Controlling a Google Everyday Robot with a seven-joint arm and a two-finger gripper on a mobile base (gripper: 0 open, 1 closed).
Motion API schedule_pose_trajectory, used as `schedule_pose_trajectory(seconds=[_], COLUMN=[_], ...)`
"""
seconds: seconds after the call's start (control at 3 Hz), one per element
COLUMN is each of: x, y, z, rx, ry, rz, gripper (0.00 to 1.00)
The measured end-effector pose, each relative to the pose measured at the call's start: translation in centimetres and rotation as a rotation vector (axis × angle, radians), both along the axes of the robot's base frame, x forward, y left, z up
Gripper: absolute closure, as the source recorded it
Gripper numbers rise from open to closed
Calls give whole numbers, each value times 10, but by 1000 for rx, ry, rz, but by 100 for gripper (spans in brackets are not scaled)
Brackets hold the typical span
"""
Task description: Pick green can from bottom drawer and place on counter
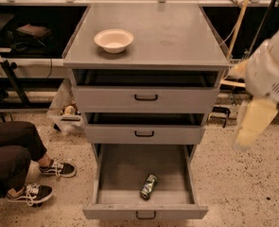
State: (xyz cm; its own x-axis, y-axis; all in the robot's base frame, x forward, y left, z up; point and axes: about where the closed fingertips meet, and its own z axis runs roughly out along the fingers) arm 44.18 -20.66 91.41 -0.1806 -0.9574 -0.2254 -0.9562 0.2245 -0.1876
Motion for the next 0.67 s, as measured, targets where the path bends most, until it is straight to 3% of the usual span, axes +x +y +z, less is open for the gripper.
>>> schedule_pose_trajectory(seconds=[0.33, 0.67], x=[0, -13], y=[7, 11], z=[-115, -263], rx=[67, 92], ry=[95, 244], rz=[9, -27], gripper=[0, 0])
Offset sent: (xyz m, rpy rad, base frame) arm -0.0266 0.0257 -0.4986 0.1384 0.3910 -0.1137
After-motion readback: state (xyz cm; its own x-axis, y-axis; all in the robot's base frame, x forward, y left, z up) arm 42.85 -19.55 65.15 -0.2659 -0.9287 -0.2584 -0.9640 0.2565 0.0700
